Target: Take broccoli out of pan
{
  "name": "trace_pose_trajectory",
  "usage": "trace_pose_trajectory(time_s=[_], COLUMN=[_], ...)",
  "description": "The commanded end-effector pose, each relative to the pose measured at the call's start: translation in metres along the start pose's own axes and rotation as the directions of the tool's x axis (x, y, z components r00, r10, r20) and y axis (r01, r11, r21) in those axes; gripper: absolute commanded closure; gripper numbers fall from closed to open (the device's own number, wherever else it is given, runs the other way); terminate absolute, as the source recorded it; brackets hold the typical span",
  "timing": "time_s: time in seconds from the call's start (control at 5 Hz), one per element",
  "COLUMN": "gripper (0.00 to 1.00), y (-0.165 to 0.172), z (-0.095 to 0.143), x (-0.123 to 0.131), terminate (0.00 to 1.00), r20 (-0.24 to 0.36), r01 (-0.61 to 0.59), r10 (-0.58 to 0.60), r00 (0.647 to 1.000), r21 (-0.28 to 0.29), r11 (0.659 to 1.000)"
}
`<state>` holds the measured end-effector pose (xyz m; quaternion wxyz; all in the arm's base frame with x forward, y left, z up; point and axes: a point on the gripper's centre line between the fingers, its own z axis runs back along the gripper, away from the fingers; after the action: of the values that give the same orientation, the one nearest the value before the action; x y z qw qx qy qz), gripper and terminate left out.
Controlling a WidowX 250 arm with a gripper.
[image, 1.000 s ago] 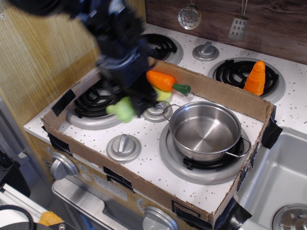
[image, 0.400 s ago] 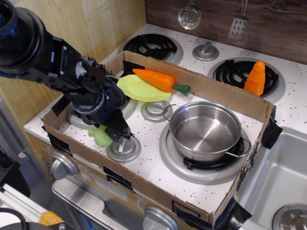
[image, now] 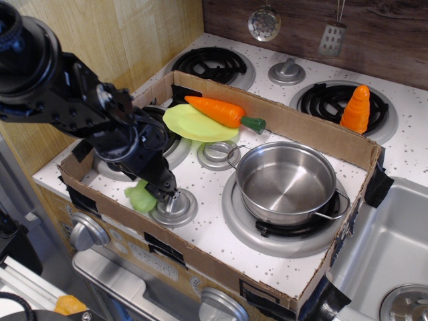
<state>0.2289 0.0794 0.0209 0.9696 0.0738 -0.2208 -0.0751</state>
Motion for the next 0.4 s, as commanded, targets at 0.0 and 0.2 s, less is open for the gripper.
trace_pose_trajectory(time_s=[0.0, 0.2], gripper=[0.00, 0.00], y=[-0.002, -0.013], z=[0.028, 0.046], x=[0.035, 0.055], terminate=[0.00, 0.00], r20=[-0.052, -0.096], r01=[0.067, 0.062], r10=[-0.065, -0.053], r00=[0.997, 0.994], r21=[0.049, 0.099], r11=[0.997, 0.993])
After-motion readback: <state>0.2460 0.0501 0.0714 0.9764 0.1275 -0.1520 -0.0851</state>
